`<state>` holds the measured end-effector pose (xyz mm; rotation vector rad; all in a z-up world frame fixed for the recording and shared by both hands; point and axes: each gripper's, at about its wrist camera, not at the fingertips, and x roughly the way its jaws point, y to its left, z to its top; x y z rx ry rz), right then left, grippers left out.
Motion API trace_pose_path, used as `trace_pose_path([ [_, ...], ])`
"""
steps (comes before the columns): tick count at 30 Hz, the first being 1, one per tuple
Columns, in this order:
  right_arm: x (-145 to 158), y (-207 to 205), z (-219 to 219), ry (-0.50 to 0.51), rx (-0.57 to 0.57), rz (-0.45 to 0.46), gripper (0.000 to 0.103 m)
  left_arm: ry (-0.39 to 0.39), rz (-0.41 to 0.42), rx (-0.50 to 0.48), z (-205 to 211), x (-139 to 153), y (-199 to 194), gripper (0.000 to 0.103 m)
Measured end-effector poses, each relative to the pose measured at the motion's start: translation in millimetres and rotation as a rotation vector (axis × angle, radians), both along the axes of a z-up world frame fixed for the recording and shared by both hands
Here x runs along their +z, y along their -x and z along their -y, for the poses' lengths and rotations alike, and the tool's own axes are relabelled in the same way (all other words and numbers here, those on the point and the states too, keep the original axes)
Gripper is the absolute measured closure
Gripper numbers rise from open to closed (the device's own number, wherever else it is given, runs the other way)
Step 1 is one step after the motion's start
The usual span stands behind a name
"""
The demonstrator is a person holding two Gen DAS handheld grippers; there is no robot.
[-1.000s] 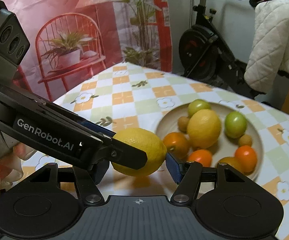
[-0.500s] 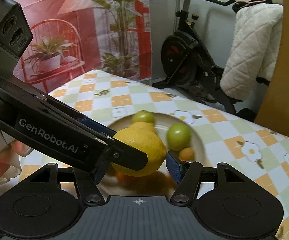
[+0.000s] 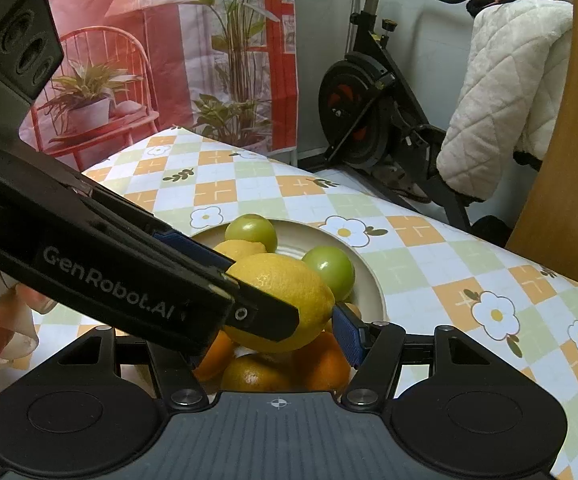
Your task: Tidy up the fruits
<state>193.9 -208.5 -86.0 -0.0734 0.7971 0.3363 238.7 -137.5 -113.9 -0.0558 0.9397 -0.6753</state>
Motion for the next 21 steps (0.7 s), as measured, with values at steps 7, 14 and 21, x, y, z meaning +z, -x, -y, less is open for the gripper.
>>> trace_pose_path([
  [7,-7,-7,0,0.006,-0.006,-0.012,0.044,0.003,-0.005,0.012,2,-1,-6,0.048],
  [14,-9,-11,-1,0.012,-0.012,-0.015,0.044,0.006,-0.015,0.010,1,-2,-7,0.048],
  [21,-11,-16,-5,0.024,-0.004,-0.021,0.043,0.002,-0.021,0.006,0,-4,-5,0.048],
])
